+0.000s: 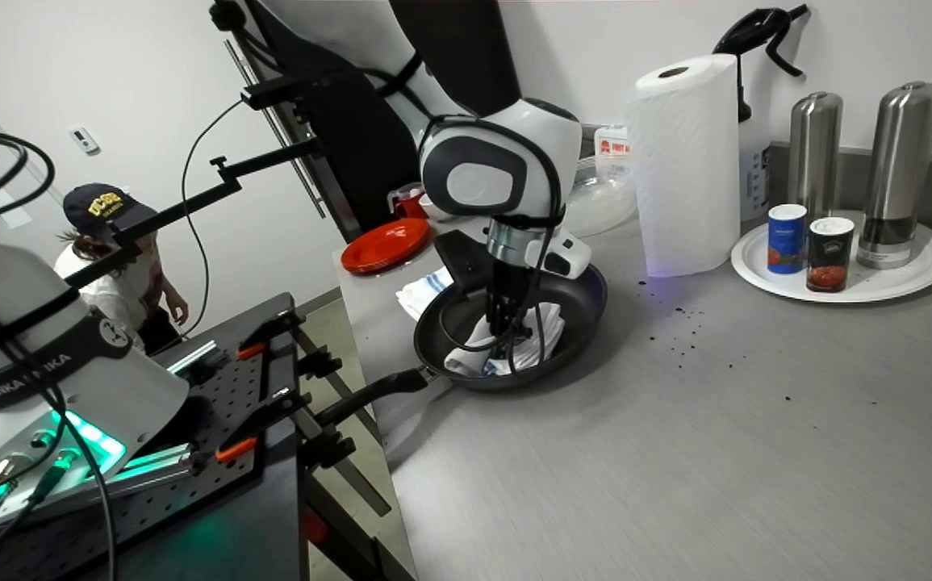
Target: Use the white and blue towel to wipe the black pan
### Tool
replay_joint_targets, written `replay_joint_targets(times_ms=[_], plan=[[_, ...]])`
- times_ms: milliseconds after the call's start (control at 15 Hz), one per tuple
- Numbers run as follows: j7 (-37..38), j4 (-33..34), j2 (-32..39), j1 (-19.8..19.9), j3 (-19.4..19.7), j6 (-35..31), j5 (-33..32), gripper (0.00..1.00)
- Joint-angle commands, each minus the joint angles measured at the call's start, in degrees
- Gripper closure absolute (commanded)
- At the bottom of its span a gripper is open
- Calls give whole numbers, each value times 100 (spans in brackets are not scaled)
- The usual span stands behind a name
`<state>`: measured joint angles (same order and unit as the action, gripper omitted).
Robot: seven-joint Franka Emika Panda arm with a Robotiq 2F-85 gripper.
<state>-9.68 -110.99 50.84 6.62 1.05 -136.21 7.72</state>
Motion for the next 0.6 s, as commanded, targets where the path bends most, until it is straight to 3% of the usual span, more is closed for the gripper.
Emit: replay_joint_targets(times_ms=[0, 533], plan=[[568, 346, 629, -331, 489, -609, -584, 97], [1710, 434, 661, -1105, 1435, -1030, -1958, 97]])
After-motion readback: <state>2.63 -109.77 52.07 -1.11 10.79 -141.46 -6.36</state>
